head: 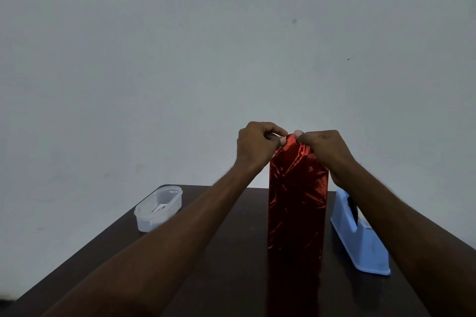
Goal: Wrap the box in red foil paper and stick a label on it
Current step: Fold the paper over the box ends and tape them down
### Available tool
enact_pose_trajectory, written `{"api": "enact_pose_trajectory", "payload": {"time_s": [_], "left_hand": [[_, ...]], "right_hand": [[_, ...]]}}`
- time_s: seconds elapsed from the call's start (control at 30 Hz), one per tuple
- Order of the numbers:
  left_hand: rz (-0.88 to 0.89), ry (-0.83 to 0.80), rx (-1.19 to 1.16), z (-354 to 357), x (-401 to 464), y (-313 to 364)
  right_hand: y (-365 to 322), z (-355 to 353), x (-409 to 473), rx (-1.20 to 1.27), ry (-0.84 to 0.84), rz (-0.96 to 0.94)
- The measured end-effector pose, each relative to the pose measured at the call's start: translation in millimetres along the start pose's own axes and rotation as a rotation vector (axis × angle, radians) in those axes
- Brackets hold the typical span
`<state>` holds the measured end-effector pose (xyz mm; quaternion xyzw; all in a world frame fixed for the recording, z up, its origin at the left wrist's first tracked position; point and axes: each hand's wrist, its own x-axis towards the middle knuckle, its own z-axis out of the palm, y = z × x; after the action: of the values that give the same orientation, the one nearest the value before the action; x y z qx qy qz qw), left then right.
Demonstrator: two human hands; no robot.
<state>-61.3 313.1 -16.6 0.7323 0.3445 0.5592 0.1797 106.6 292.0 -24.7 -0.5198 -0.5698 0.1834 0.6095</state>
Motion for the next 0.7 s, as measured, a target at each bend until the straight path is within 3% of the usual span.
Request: {"api": "enact_pose_trajectory", "payload": {"time_s": [0.7], "left_hand": [[-0.115, -0.132, -0.087, 2, 16, -3]], "right_hand": [[-5, -15, -7, 0.015, -0.032, -0.064]]}}
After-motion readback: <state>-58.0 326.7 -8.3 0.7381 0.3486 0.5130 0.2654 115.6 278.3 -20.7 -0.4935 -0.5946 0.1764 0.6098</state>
